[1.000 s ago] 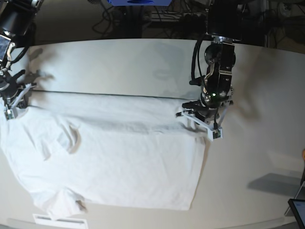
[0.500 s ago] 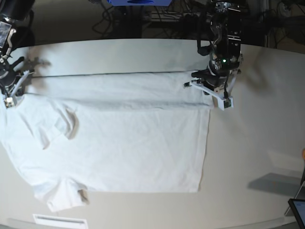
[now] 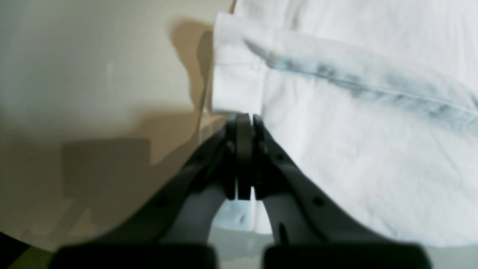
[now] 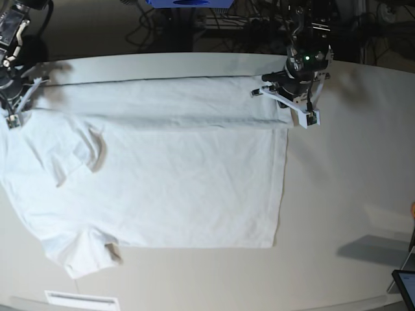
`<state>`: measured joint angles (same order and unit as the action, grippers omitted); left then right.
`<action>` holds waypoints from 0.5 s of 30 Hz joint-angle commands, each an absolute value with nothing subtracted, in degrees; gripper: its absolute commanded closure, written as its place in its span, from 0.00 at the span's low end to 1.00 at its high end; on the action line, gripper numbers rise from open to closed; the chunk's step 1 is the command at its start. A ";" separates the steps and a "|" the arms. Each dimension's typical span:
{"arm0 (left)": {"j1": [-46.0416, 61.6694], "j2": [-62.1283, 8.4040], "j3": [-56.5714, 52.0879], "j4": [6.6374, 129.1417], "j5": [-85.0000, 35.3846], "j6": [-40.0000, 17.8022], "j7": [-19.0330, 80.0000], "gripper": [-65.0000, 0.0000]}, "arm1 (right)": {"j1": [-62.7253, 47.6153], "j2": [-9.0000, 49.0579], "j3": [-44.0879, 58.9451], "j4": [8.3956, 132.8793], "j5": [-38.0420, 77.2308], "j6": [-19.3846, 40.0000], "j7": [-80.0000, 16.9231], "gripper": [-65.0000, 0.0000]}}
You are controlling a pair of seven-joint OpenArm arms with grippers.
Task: Fold the T-shirt properly
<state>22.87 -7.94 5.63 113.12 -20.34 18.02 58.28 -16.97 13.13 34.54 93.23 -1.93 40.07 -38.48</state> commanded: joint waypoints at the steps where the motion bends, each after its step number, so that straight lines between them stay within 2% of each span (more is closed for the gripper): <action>1: 22.81 -8.66 5.49 113.80 -20.09 18.33 58.95 1.00 | -17.89 13.93 35.21 94.29 -2.42 40.00 -38.73 0.98; 15: 23.25 -9.71 5.49 113.89 -20.09 18.33 58.95 1.00 | -21.85 13.76 35.47 96.84 -2.42 40.00 -38.73 0.99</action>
